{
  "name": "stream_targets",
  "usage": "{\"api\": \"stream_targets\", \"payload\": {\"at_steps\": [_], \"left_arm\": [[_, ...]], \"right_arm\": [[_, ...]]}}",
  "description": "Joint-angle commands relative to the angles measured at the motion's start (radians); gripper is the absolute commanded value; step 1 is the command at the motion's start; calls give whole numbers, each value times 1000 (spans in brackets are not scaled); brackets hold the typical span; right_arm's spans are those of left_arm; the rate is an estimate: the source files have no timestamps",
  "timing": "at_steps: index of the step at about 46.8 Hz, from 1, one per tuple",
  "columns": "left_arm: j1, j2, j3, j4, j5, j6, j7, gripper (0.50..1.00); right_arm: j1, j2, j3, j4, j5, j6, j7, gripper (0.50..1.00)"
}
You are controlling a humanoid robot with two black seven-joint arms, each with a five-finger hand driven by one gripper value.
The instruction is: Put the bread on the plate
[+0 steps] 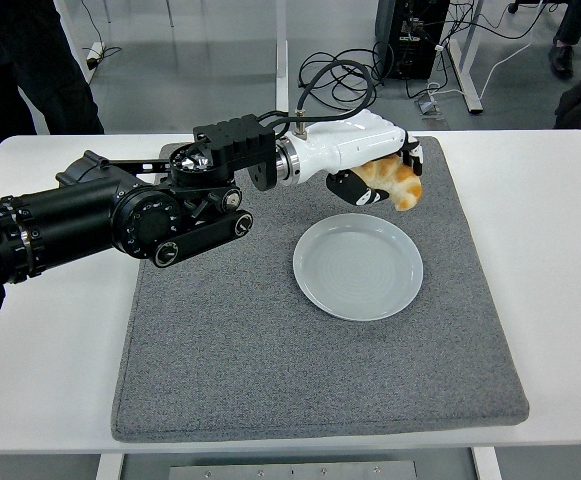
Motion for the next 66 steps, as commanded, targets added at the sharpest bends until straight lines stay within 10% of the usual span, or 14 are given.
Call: {"api": "stream_targets", "payload": {"at_steps": [1,53,56,57,66], "left_arm": [[22,0,29,-2,8,0,-7,500],[199,0,75,-41,40,51,6,500],[200,0,72,-41,37,51,6,882],[202,0,72,-41,35,49,6,938],[196,0,73,-44,26,41,3,972]], "right_arm": [[0,0,0,0,0,0,0,1000],[0,0,0,0,0,0,0,1000],[0,0,0,0,0,0,0,1000],[0,0,0,0,-2,0,0,1000],[0,0,0,0,0,0,0,1000]]}}
